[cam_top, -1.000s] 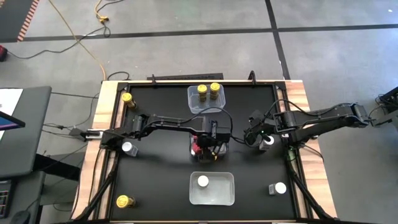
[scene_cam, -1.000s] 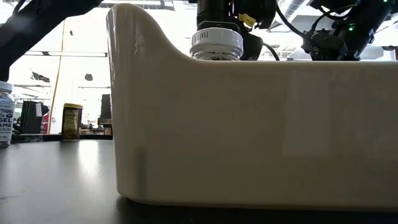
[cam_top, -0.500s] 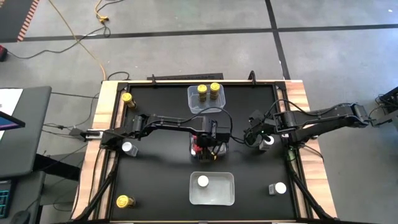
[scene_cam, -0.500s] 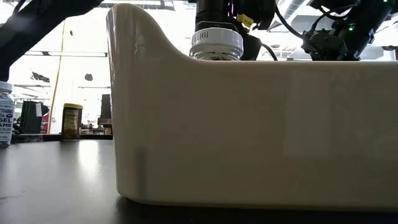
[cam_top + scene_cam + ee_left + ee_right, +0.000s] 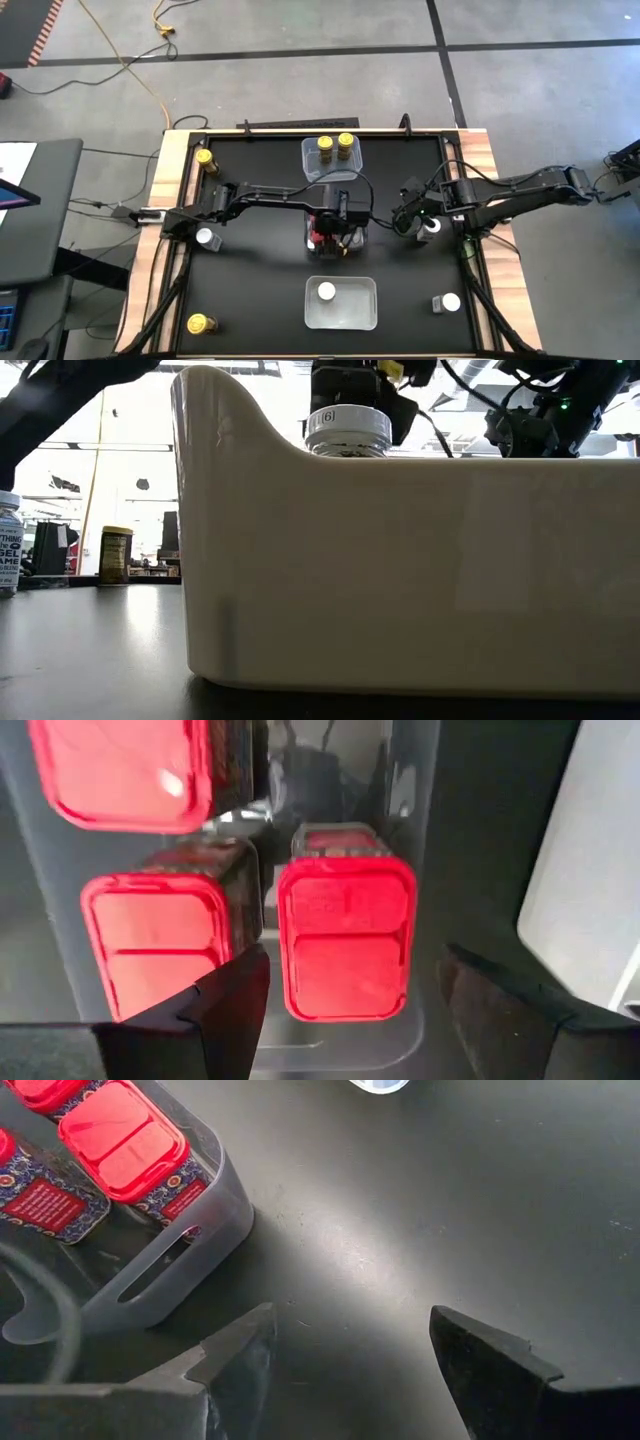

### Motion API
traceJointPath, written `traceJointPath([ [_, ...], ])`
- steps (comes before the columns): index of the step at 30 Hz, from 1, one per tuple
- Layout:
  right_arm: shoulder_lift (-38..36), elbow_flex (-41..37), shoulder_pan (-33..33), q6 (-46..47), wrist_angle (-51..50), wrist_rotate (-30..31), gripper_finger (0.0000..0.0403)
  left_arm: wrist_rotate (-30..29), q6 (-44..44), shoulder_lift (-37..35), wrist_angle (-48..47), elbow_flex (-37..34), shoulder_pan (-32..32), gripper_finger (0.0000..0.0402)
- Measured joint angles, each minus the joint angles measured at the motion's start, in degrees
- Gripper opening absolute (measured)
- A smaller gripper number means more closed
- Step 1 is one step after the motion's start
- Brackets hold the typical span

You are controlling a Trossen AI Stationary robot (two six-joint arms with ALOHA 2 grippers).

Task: Sort spices by type
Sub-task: Put the top right white seasoning bottle into the gray bin

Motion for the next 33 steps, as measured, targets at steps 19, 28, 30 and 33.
traceJointPath([
  [19, -0.09, 3.77, -0.04, -4.79, 0.12, -2.1, 0.0291, 0.44, 6.63, -9.91, -3.29, -0.03, -0.23, 0.0277],
  [28, -0.09, 12.78, 1.98, -12.71, -6.64, -2.11, 0.0291, 0.48, 7.34, -14.23, -2.85, -0.16, -2.46, 0.0277],
  [30, -0.09, 15.26, 3.28, -13.48, -10.09, -2.1, 0.0291, 0.45, 7.14, -14.3, -2.21, -0.25, -2.99, 0.0277],
  [33, -0.09, 18.56, 5.26, -12.43, -16.84, -2.1, 0.0291, 0.48, 6.47, -14.3, 3.36, -0.25, -4.27, 0.0277],
])
